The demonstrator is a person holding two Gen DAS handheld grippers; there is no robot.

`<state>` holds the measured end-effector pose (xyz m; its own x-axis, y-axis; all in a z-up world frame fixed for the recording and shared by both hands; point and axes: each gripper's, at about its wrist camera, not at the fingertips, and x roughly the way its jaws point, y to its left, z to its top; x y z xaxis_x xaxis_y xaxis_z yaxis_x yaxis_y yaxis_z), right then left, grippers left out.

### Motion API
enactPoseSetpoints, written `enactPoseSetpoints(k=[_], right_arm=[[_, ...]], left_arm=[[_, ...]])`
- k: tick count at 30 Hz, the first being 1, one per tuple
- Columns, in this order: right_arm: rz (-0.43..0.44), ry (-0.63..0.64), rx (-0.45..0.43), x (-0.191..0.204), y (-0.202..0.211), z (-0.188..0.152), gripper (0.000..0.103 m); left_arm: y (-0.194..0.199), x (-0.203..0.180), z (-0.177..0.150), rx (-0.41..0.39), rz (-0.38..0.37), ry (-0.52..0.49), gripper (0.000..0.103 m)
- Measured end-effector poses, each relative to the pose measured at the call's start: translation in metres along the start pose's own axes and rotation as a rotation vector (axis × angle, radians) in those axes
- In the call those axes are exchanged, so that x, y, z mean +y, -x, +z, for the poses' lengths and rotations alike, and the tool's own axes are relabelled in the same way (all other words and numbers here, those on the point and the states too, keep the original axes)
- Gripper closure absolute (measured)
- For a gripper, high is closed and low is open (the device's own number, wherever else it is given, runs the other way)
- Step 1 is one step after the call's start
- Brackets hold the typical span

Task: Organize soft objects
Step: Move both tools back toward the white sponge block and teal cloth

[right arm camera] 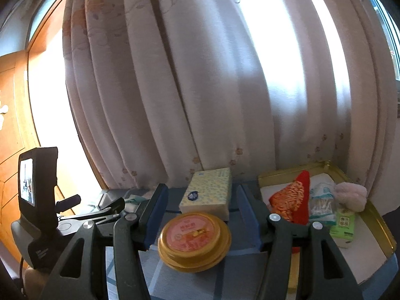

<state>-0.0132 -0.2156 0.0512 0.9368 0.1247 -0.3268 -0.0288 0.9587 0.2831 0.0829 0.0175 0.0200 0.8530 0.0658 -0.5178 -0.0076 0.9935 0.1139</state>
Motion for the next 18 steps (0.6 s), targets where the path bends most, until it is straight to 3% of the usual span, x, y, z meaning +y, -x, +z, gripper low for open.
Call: enactPoseSetpoints(k=[18], right_arm=[[0.116, 0.057, 0.042, 0.065, -0.050, -0.008, 0.044]], left_arm=[[-0.048, 0.071, -0.003, 0.101, 0.139, 0.050, 0.001]])
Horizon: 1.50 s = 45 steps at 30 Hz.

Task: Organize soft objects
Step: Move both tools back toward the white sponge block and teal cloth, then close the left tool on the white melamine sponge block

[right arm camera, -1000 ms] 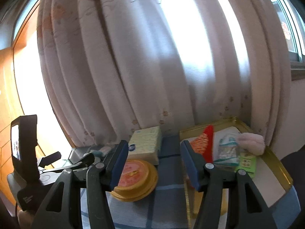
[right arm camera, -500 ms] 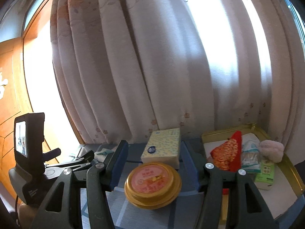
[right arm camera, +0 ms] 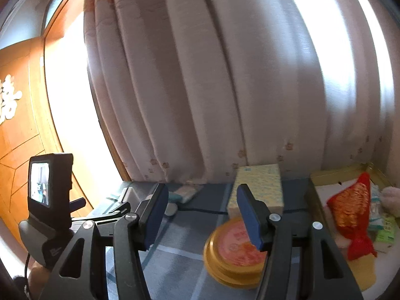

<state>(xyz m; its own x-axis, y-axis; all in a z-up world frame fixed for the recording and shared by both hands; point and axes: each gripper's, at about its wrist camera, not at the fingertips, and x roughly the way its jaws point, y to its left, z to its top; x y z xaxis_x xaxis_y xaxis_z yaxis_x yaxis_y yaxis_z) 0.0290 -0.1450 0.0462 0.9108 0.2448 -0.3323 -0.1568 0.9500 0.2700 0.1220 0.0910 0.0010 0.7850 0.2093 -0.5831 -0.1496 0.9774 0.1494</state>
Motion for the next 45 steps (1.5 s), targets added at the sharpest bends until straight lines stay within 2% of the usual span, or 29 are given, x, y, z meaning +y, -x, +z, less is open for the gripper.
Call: enactPoseSetpoints(k=[11, 18, 23, 24, 29, 37, 42, 45], right_arm=[[0.042, 0.012, 0.100, 0.025, -0.052, -0.002, 0.044], [0.072, 0.057, 0.165, 0.047, -0.084, -0.008, 0.044], [0.070, 0.072, 0.191, 0.053, -0.094, -0.015, 0.044], [0.066, 0.073, 0.195, 0.052, -0.096, -0.016, 0.044], [0.070, 0.067, 0.208, 0.049, -0.103, -0.020, 0.044], [0.084, 0.039, 0.211, 0.043, -0.111, -0.020, 0.044], [0.091, 0.037, 0.228, 0.042, -0.116, -0.024, 0.044], [0.088, 0.038, 0.227, 0.041, -0.116, -0.024, 0.044]], left_arm=[[-0.053, 0.042, 0.002, 0.120, 0.043, 0.071, 0.001], [-0.089, 0.048, 0.010, 0.192, 0.006, 0.108, 0.001], [-0.109, 0.042, 0.017, 0.221, 0.019, 0.092, 0.001], [-0.113, 0.041, 0.019, 0.231, 0.003, 0.093, 0.001], [-0.104, 0.044, 0.025, 0.219, -0.096, 0.128, 0.001], [-0.100, 0.047, 0.035, 0.180, -0.079, 0.102, 0.001], [-0.113, 0.019, 0.038, 0.194, -0.113, 0.035, 0.000], [-0.122, 0.017, 0.044, 0.191, -0.116, 0.061, 0.000]])
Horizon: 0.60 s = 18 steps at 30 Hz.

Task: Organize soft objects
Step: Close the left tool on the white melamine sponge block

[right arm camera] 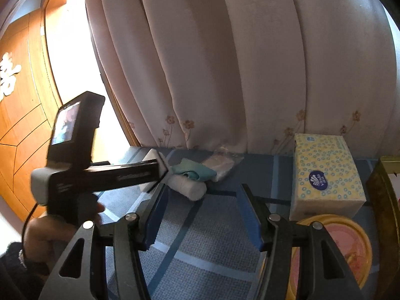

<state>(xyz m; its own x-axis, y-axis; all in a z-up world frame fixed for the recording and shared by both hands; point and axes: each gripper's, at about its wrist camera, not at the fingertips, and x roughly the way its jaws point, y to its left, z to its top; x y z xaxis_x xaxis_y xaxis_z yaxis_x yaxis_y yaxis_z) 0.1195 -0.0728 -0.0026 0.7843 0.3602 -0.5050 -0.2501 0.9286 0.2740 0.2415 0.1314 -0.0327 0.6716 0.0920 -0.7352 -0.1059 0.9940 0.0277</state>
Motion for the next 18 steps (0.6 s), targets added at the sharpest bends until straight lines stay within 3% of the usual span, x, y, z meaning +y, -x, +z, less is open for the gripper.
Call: enactPoseSetpoints(k=[3, 8, 10, 13, 18], right_arm=[[-0.001, 0.001, 0.006, 0.000, -0.002, 0.001, 0.044], [-0.003, 0.007, 0.012, 0.001, -0.004, 0.002, 0.044], [-0.006, 0.008, 0.007, 0.002, -0.004, 0.003, 0.044], [-0.002, 0.005, -0.001, 0.003, -0.003, 0.003, 0.044], [-0.005, 0.031, 0.004, 0.007, -0.003, 0.001, 0.044]], left_arm=[[-0.001, 0.004, 0.004, -0.002, -0.007, 0.016, 0.000], [0.014, 0.018, 0.007, -0.013, -0.093, 0.066, 0.001], [0.019, 0.010, 0.010, -0.031, -0.080, 0.019, 0.001], [0.012, -0.008, 0.011, -0.030, 0.011, -0.077, 0.001], [-0.011, -0.004, 0.009, 0.022, 0.002, -0.042, 0.000]])
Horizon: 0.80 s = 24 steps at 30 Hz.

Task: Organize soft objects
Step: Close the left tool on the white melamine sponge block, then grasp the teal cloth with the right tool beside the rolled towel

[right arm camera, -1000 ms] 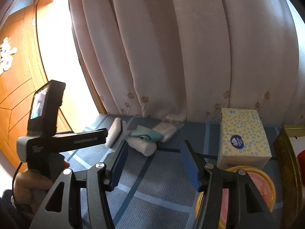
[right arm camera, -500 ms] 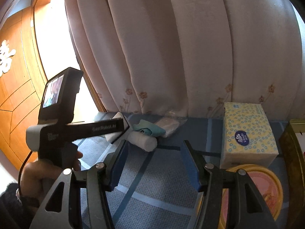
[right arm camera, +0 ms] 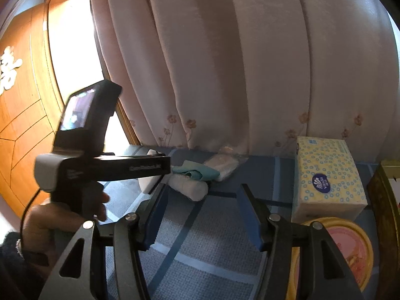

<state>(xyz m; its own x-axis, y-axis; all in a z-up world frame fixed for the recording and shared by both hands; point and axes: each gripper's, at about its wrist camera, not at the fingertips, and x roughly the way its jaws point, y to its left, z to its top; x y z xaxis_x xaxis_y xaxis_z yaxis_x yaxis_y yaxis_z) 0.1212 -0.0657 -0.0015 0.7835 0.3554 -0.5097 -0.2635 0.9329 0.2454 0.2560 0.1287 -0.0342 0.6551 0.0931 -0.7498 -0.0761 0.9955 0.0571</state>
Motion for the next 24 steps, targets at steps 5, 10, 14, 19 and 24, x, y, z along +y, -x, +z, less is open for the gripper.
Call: enactPoseSetpoints(k=[5, 10, 14, 19, 24], right_arm=[[-0.004, -0.005, 0.012, -0.001, -0.003, -0.001, 0.044], [-0.006, -0.011, 0.019, -0.001, -0.004, -0.001, 0.044], [0.009, 0.000, 0.029, 0.002, -0.005, 0.000, 0.044], [0.020, -0.005, 0.041, 0.002, -0.008, 0.005, 0.044], [0.039, 0.032, 0.068, 0.012, -0.020, 0.015, 0.044]], left_arm=[[-0.007, 0.006, -0.002, 0.008, -0.049, 0.031, 0.000], [-0.005, 0.025, -0.015, 0.004, -0.278, 0.094, 0.046], [0.010, 0.027, -0.020, -0.053, -0.298, 0.063, 0.069], [0.024, 0.033, -0.021, -0.133, -0.220, 0.044, 0.080], [0.022, 0.042, -0.018, -0.115, -0.245, 0.044, 0.073]])
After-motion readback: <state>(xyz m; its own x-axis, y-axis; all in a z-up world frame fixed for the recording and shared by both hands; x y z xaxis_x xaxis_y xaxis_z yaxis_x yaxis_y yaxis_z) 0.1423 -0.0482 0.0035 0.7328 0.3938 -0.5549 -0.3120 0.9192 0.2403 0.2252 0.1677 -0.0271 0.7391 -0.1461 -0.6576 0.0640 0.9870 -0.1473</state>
